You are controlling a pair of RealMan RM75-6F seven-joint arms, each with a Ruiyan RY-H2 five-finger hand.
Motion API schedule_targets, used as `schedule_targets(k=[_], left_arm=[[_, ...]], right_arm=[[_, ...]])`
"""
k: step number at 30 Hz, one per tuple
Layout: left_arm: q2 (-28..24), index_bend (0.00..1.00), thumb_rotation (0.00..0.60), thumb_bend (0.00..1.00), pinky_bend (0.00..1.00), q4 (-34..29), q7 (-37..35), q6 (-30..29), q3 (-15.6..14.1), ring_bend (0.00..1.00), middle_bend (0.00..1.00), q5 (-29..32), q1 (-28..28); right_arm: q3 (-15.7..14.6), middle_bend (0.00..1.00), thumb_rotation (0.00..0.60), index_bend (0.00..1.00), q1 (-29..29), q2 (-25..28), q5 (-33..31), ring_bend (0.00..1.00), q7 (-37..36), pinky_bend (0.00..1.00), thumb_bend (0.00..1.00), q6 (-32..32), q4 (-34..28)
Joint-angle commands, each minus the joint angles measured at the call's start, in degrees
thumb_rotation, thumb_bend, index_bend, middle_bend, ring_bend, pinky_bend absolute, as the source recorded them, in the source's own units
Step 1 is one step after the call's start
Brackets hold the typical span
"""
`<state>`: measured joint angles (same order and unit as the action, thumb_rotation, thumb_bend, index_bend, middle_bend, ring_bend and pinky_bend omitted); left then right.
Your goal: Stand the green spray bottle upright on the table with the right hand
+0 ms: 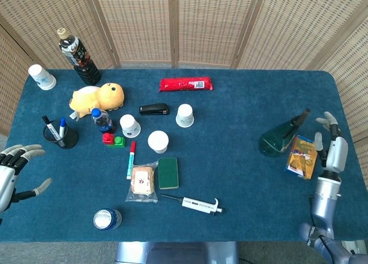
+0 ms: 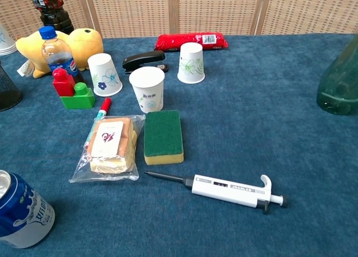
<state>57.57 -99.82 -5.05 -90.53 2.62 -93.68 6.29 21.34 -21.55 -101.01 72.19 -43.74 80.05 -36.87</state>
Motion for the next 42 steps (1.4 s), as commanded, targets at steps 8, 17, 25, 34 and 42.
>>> schedule_targets(k=[8, 17, 25, 34, 42], left_arm=[[-0.58, 0.29, 0.482, 0.28, 0.21, -0.57, 1.80, 0.48, -0.12, 0.28, 0.28, 1.46, -0.48], [-0.62, 0.36, 0.496, 0.28, 0.23, -1.16, 4.27, -0.59, 0.40, 0.29, 0.31, 3.65, -1.65], [-0.05, 0.39, 0.512, 0.28, 0.25, -1.25, 6.72, -1.31, -0.40, 0.30, 0.34, 5.83, -3.74], [1.60, 0.40, 0.525, 0.28, 0.25, 0.39, 5.59, -1.75, -2.27, 0.30, 0.35, 6.92, -6.39], [2.66, 0.39, 0.515, 0.28, 0.24, 2.01, 5.47, -2.57, -2.91, 0.30, 0.35, 6.79, -7.82]], right_arm=[[-1.62, 0.37, 0.290, 0.28, 2.52, 5.43, 0.93, 0.27, 1.16, 0.28, 0.49, -1.19, 1.69], [-5.85, 0.50, 0.538, 0.47, 5.33, 13.00, 4.50, 0.41, 0.71, 0.48, 0.56, -2.89, -0.18], [-9.95, 0.55, 0.600, 0.52, 7.22, 22.35, 7.94, 0.49, 4.22, 0.55, 0.57, -5.00, -10.94], [-13.45, 0.55, 0.600, 0.53, 10.15, 29.49, 10.03, 0.50, 12.82, 0.55, 0.57, -3.80, -23.79], [-14.05, 0.55, 0.600, 0.53, 12.38, 32.33, 9.83, 0.50, 18.19, 0.55, 0.56, -1.12, -30.09]])
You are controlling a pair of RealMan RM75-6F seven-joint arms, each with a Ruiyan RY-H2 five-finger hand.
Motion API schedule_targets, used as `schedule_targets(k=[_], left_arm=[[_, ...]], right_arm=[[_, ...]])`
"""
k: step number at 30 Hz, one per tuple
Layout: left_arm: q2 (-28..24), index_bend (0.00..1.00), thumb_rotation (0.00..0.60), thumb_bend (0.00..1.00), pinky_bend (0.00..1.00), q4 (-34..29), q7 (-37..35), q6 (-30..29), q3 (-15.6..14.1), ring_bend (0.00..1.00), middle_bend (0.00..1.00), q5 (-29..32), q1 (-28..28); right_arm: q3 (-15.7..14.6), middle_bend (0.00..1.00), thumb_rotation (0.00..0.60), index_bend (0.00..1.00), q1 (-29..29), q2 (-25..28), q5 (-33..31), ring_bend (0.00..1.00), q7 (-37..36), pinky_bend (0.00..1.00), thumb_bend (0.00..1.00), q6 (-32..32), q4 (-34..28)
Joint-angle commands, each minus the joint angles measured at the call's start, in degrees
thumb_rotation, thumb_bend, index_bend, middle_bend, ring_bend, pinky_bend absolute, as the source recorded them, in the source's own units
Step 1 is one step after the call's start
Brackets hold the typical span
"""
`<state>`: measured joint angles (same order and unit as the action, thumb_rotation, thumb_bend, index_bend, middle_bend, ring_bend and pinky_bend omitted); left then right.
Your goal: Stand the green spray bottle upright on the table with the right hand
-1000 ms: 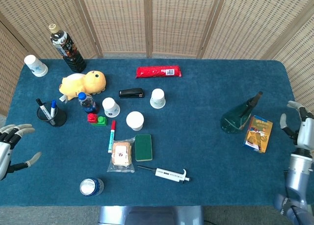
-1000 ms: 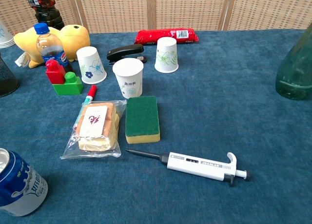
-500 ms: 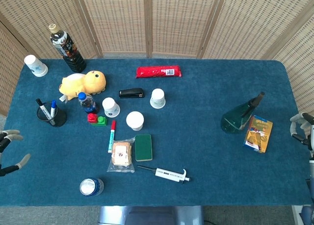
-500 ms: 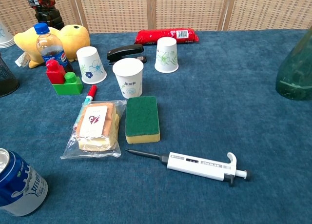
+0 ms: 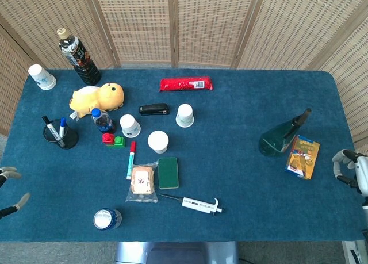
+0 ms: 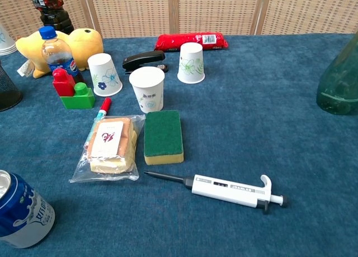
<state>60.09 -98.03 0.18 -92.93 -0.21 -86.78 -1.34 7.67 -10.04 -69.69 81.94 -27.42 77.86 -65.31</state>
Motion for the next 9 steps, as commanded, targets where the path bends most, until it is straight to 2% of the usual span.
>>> schedule_targets(k=[1, 9], left_arm=[[0.18, 0.39, 0.518, 0.28, 0.24, 0.32, 0.37, -0.25, -0.07, 0.30, 0.35, -0.18, -0.27], [0.69, 0.39, 0.520, 0.28, 0.23, 0.91, 1.20, 1.16, 0.60, 0.30, 0.35, -0.06, 0.53]], right_arm=[[-0.42, 0.55, 0.600, 0.53, 1.04, 1.28, 0.02, 0.50, 2.28, 0.55, 0.56, 1.20, -2.26], [-0.91, 0.55, 0.600, 0.53, 1.31, 2.35, -0.18, 0.49, 5.34, 0.55, 0.56, 0.59, -5.69]])
